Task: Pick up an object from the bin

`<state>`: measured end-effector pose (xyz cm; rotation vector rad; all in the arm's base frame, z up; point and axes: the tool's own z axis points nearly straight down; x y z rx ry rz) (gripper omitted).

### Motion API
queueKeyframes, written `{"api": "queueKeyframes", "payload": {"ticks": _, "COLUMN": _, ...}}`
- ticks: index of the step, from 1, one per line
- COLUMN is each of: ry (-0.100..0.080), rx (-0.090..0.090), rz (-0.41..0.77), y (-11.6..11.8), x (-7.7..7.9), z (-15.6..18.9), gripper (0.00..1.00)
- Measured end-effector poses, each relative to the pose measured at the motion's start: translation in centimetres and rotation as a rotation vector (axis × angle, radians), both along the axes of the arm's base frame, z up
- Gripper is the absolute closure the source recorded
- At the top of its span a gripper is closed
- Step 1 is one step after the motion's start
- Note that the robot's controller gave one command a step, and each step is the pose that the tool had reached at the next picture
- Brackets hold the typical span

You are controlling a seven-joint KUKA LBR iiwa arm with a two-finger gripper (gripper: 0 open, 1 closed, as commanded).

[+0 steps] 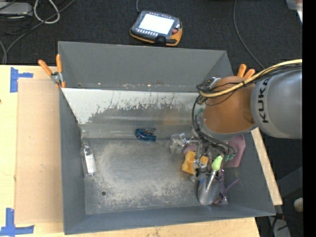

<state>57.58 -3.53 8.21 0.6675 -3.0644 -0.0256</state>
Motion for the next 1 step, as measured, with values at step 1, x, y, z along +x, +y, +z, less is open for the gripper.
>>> {"api": "queueKeyframes", "payload": {"ticks": 1, "ry": 0.011, "rx": 0.002, "rz": -0.087, "y": -3.15, "x": -5.78, "z": -1.43, "gripper": 0.00}}
